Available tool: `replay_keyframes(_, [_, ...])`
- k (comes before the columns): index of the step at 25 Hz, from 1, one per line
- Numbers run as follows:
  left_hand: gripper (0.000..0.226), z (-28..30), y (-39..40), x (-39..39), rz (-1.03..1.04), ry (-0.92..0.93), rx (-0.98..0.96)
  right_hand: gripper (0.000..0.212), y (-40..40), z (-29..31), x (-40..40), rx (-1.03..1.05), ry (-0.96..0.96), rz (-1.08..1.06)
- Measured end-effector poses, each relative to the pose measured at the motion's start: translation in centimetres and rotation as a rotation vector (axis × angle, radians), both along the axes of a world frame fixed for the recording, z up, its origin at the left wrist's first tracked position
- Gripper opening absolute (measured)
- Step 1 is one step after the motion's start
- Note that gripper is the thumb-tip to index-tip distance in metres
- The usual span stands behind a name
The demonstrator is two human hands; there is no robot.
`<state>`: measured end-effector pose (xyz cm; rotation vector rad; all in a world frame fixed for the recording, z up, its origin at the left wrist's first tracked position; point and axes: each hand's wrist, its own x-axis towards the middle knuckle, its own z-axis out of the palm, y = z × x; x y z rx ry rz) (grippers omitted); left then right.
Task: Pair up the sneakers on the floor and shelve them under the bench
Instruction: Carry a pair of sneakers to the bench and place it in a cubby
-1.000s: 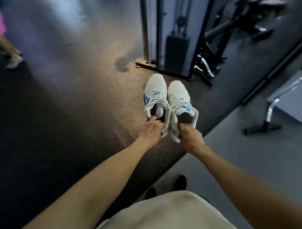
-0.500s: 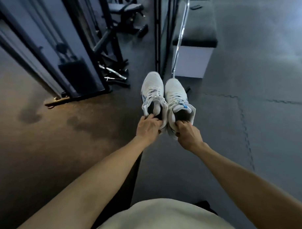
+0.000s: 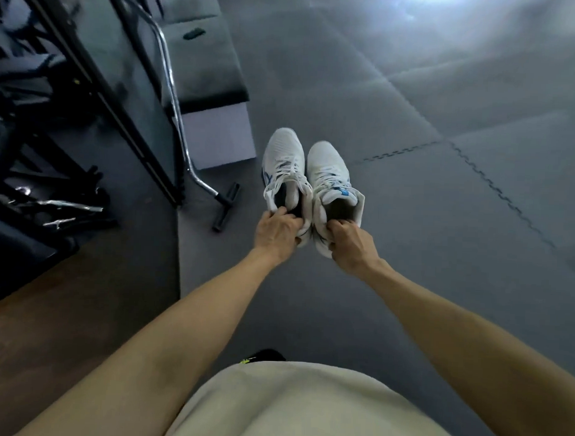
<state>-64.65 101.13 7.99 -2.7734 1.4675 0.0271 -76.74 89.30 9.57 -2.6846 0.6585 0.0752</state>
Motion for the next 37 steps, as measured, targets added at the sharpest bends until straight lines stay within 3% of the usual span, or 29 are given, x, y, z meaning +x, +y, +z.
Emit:
replay_keyframes(7, [0.017,0.0,-13.5,5.5,-0.138,-0.025,-0.024,0.023,-12.0,-0.7,3.8,-0.015,-0.021,-0.131])
replay_keyframes(20, [0.013,0.2,-36.3,25.5,-0.272,0.002,-0.026,0.021,-33.1,-0.3,22.5,-0.013,-0.007,-0.26])
replay_keyframes(37, [0.013,-0.8,-70.1,50.5,-0.096,0.037,-0.047,0.019,-68.6,-1.3,49.4,-0.011,-0.001,-0.134])
